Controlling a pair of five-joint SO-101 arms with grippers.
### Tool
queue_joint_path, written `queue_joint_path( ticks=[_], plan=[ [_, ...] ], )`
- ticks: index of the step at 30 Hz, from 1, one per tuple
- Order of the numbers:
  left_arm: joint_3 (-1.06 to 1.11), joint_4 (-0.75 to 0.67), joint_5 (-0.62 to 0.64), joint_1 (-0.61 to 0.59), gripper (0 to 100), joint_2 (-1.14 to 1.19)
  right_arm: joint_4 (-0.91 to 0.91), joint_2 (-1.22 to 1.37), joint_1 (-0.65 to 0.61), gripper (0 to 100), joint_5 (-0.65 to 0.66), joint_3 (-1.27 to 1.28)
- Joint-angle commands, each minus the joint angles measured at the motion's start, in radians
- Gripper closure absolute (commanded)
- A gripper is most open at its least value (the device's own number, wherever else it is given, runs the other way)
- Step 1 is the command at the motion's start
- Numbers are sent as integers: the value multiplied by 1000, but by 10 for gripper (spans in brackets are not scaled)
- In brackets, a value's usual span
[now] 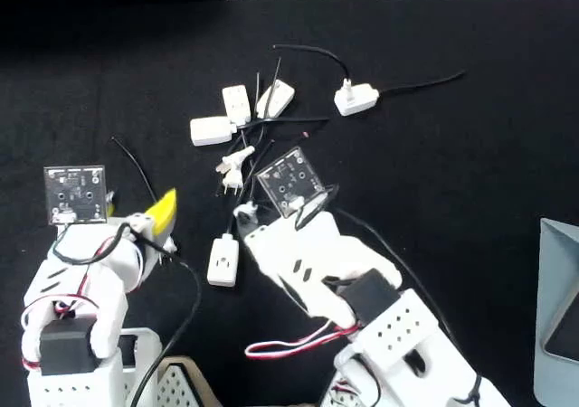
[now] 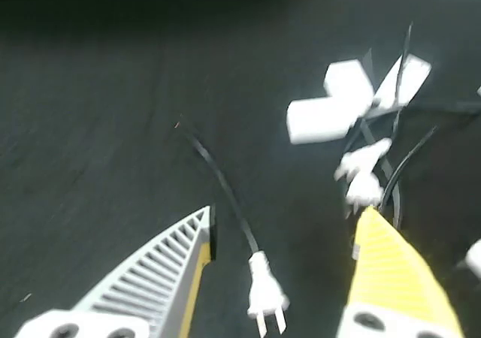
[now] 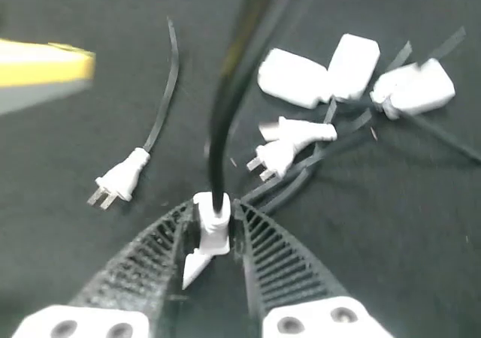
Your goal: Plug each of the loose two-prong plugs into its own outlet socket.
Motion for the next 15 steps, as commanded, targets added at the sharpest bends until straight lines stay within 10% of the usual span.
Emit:
queue_joint_path(
  ticks=[1,15],
  plan=[
    [-65,63,-87,-47,649,141,-78,-18,52,987,-9,59],
    [-153,61,-140,90,647,681,-110,-18,129,987,-6,107]
  ],
)
